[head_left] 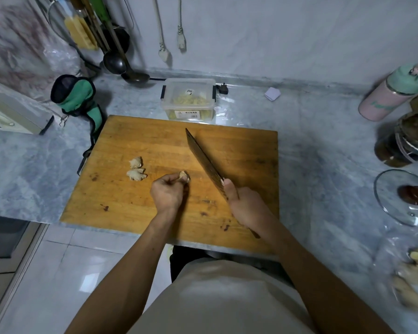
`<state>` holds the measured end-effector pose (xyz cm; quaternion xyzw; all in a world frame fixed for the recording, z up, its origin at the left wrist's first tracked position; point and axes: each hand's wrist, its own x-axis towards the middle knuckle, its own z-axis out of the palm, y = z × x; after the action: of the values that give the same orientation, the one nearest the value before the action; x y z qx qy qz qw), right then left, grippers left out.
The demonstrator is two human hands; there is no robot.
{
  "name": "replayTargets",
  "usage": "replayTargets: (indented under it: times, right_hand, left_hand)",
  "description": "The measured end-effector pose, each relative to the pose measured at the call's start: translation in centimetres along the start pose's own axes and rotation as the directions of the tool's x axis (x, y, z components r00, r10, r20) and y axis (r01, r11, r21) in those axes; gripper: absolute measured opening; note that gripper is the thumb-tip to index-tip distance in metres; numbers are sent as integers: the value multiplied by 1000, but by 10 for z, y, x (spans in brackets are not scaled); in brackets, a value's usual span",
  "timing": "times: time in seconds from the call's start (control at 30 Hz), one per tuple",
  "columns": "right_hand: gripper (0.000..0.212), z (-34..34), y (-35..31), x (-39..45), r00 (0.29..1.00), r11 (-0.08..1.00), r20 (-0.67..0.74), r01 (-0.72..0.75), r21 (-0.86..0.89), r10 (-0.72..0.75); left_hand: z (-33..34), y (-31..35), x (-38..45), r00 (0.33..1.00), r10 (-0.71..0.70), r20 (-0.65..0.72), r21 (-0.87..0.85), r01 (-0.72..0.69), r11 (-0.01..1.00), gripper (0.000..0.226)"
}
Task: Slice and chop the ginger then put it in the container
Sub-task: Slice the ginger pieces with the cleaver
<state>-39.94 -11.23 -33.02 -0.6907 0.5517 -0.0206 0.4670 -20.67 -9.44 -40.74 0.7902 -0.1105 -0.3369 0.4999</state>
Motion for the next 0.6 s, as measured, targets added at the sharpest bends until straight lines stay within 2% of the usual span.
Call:
replayTargets:
  times: [0.23, 0.6]
  right_hand:
    - [73, 19, -20, -14, 998, 999, 45, 38, 19, -38]
    - [72, 19, -19, -19, 997, 1000, 83, 0, 22, -2]
  left_hand:
    - [0, -1, -7, 999, 37, 0, -58, -36, 998, 6]
    - [6, -9, 3, 999, 45, -5, -39, -45, 998, 13]
